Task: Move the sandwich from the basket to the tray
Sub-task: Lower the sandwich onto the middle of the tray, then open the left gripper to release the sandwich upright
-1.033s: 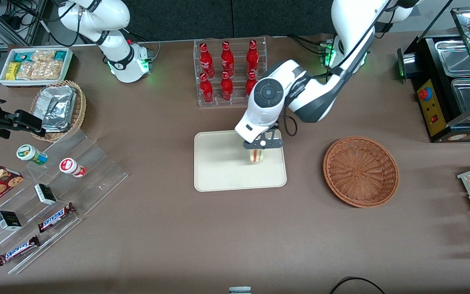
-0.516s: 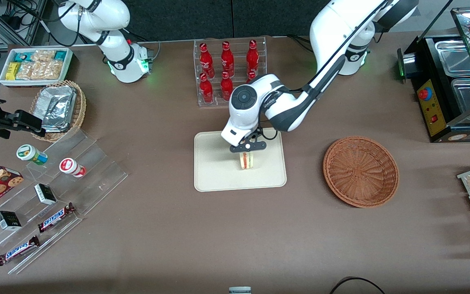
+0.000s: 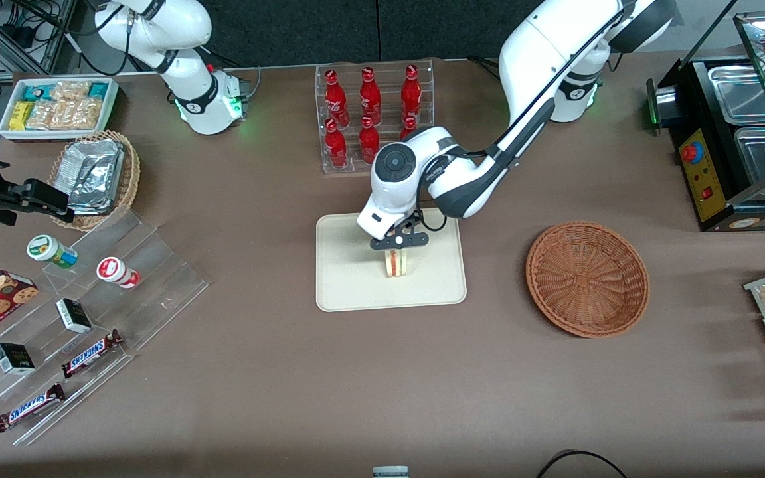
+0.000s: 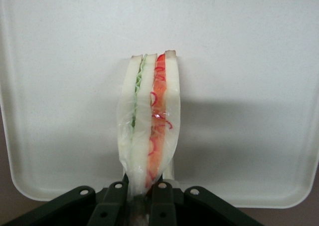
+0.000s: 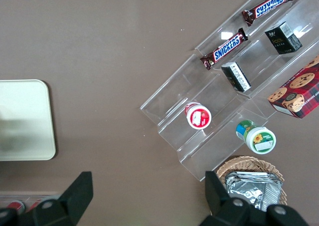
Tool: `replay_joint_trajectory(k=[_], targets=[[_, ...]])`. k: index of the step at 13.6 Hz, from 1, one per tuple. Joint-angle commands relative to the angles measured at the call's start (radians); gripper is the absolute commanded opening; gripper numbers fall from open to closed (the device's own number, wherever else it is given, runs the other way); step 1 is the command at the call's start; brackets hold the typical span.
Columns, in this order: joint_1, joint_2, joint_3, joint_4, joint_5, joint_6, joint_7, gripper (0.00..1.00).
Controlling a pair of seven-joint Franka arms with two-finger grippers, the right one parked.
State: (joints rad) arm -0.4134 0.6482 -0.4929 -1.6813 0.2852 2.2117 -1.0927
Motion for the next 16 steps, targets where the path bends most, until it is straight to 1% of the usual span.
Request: replay_joint_trajectory(k=[1, 2, 3, 4, 7, 8, 10, 12, 14, 15, 16], targets=[[-0.018, 0.028, 0.008, 0.017, 0.048, 0.011, -0.042, 0.01], [-0.018, 0.028, 0.008, 0.017, 0.051, 0.011, -0.042, 0.46], [-0.018, 0.031, 0.008, 0.017, 0.052, 0.011, -0.041, 0.96], [-0.018, 0.03, 0.008, 0.02, 0.052, 0.011, -0.041, 0.99], [-0.009, 0.005, 0.007, 0.025, 0.042, -0.003, -0.047, 0.99], [-0.002, -0.022, 0.007, 0.023, 0.037, -0.024, -0.049, 0.99], [0.031, -0.088, 0.005, 0.023, 0.028, -0.131, -0.047, 1.0], [0.06, -0.168, 0.007, 0.025, -0.055, -0.197, -0.044, 1.0], [0.074, -0.24, 0.017, 0.028, -0.07, -0.283, -0.041, 1.0], [0.126, -0.264, 0.017, 0.031, -0.095, -0.311, -0.027, 1.0], [0.146, -0.289, 0.016, 0.031, -0.112, -0.332, -0.015, 1.0]])
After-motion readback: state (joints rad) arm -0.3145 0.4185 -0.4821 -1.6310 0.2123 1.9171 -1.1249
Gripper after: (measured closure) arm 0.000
